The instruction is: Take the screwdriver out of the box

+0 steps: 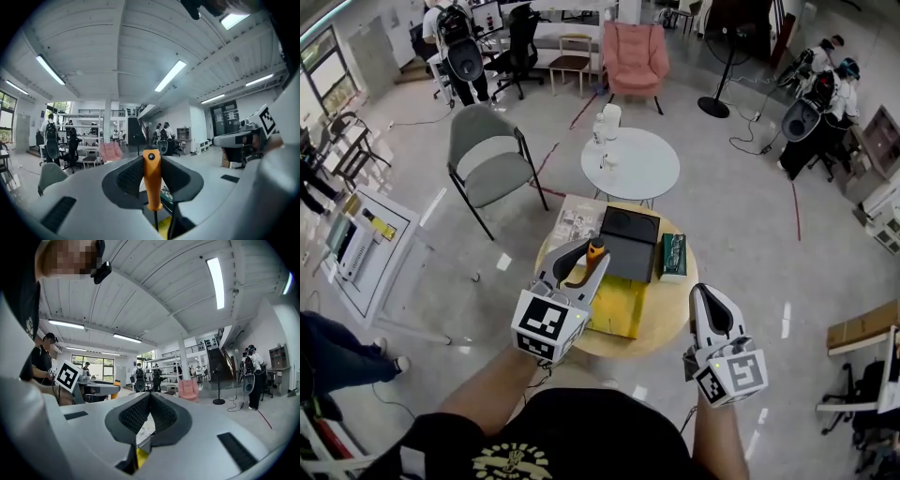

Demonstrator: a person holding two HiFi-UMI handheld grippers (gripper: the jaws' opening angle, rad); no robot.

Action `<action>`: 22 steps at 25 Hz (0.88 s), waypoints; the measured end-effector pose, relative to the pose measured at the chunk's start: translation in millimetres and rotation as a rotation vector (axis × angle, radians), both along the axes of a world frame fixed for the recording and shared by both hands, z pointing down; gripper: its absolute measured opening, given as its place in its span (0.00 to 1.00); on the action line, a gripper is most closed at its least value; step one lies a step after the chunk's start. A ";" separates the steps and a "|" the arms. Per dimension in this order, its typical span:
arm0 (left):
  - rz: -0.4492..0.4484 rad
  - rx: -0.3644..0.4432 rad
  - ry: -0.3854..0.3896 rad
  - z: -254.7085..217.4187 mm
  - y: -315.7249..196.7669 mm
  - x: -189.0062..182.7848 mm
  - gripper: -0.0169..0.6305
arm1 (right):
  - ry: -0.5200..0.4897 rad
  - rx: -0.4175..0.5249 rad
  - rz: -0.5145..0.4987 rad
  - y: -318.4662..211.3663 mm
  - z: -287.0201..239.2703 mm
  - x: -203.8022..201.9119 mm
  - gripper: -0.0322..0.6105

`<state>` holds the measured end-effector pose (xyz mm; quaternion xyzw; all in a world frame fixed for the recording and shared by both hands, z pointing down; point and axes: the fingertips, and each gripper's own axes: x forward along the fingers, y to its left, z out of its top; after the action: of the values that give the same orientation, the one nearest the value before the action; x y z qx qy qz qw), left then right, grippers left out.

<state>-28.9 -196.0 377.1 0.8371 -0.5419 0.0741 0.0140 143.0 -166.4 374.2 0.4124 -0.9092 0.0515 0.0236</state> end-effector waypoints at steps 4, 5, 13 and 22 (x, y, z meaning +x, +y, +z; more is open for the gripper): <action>0.010 0.037 0.009 -24.5 10.8 -1.2 0.22 | -0.002 0.020 0.001 2.6 -8.5 -0.4 0.07; 0.013 0.046 0.011 -30.5 12.8 -1.3 0.22 | -0.003 0.024 0.004 2.5 -10.2 0.0 0.07; 0.053 0.101 0.055 -66.9 18.4 0.9 0.22 | 0.036 0.052 0.007 3.0 -15.9 -4.0 0.07; 0.078 0.105 0.060 -81.2 8.8 -6.9 0.22 | 0.039 0.085 0.029 -10.2 -29.4 -10.3 0.07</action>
<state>-35.8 -187.2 295.9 0.8590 -0.5113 0.0207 -0.0168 132.7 -176.6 344.8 0.4273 -0.9038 0.0051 0.0228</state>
